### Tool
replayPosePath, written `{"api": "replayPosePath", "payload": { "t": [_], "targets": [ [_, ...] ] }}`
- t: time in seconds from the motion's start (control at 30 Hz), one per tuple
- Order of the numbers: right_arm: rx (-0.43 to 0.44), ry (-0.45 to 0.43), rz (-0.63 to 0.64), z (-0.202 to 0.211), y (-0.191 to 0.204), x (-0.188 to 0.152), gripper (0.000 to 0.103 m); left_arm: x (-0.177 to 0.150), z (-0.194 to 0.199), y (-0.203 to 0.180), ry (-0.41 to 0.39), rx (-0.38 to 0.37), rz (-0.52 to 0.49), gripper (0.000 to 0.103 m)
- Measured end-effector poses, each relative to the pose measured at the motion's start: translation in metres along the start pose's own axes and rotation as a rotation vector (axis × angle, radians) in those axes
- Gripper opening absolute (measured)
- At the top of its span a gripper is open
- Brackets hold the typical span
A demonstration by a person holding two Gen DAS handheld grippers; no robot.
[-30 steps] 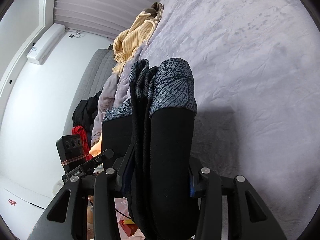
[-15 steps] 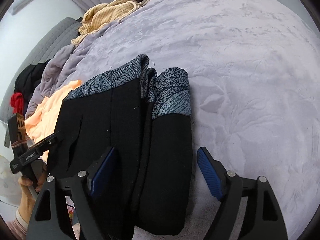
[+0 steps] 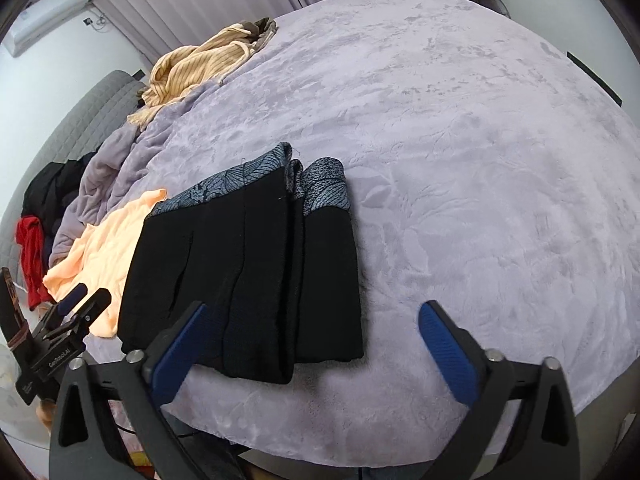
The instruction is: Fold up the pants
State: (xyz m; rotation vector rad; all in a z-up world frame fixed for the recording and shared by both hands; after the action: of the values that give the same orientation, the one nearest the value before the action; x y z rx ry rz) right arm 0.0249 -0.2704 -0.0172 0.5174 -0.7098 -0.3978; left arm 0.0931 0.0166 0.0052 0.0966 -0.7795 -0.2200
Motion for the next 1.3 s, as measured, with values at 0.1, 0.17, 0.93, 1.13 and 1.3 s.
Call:
{"api": "replayPosePath", "payload": {
  "t": [0.1,0.17,0.93,1.13,1.3],
  "targets": [
    [-0.067,-0.017,0.053,0.003,0.019,-0.001,0.103,-0.004,0.007,-0.006,0.024,-0.015,0.004,0.103],
    [-0.121,-0.012,0.077,0.005,0.029,-0.002,0.103,-0.005,0.011,-0.008,0.035,-0.015,0.012,0.103],
    [-0.224,0.029,0.160,0.012,0.088,-0.015,0.103,0.002,0.039,-0.014,0.077,0.080,-0.015,0.103],
    [-0.241,0.053,0.180,0.003,0.086,-0.016,0.103,0.005,0.034,-0.021,0.086,0.078,-0.037,0.103],
    [-0.237,0.058,0.162,0.000,0.081,-0.015,0.103,0.006,0.027,-0.026,0.101,0.081,-0.051,0.103]
  ]
}}
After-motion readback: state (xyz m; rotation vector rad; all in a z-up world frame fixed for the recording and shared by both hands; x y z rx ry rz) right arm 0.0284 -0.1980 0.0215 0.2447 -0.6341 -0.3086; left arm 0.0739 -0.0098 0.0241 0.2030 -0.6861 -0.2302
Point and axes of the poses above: each gripper's, at about its wrist camera, not at the fingertips, and z roughly against the way its jaws point, y to its left, x to its top, the point moved 4 cm from there along -z, roughly the way its jaws point, and after that the axes turned 15 degrees about x, right-handed, at the moved point
